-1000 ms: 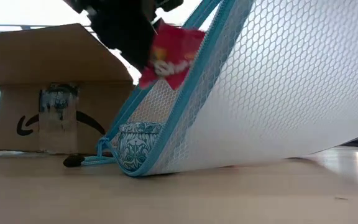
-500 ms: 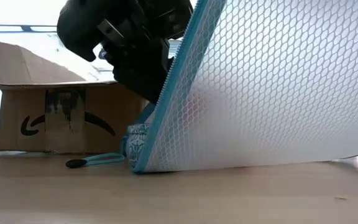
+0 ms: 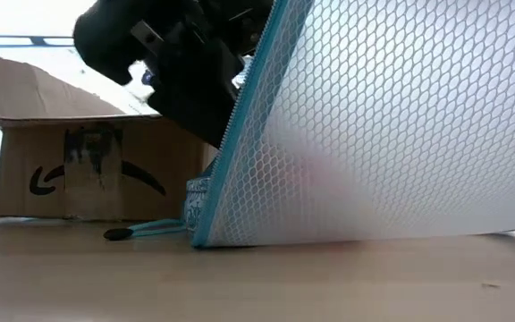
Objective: Unpack boxes
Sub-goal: Put the red chocolate bar into the blue transparent zip bag, then put the purple chocolate bar into the blue transparent zip bag
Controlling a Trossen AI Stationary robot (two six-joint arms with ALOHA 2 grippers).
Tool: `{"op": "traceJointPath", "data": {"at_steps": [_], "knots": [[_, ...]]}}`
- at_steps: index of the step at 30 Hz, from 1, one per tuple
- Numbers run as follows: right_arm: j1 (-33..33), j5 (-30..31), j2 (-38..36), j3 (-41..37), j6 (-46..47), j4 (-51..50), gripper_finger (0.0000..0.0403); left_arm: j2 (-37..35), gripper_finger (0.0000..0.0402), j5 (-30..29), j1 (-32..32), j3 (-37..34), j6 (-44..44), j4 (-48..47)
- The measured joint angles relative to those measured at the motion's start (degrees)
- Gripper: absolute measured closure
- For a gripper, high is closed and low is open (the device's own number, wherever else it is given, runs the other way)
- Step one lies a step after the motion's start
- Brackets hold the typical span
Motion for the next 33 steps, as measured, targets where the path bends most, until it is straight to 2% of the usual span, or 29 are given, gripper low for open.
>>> {"op": "traceJointPath", "data": {"at_steps": [3,6,12,14,19,21,24,29,33], "knots": [[-0.02,0.00,0.00,0.00,0.00,0.03,0.0403,-2.42,0.0183,2.97,0.00,0.00,-0.09,-2.91],[0.00,0.00,0.00,0.00,0.00,0.03,0.0403,-6.89,0.0158,3.53,0.00,-0.01,0.06,-6.35],[-0.01,0.00,0.00,0.00,0.00,0.00,0.0403,-19.58,0.0154,2.74,0.18,-0.02,0.12,-9.52],[-0.01,0.01,0.00,0.00,-0.01,0.05,0.0403,-24.50,0.0162,0.00,0.27,-0.02,0.07,-10.24],[0.00,0.00,0.00,0.00,0.00,-0.01,0.0403,-34.17,0.0187,-15.46,3.41,0.00,5.31,-16.16],[-0.01,0.01,0.00,0.00,0.00,-0.02,0.0403,-36.47,0.0197,-17.52,7.14,0.00,8.00,-18.44],[0.00,0.02,0.00,0.00,-0.01,0.00,0.0403,-38.33,0.0210,-16.71,14.99,0.00,10.10,-21.29],[-0.02,0.02,0.00,0.00,0.00,0.01,0.0403,-37.29,0.0221,-6.47,30.61,0.00,12.14,-23.04],[-0.02,0.02,0.00,0.00,0.00,0.00,0.0403,-33.14,0.0223,1.26,42.13,0.00,13.09,-23.05]]}}
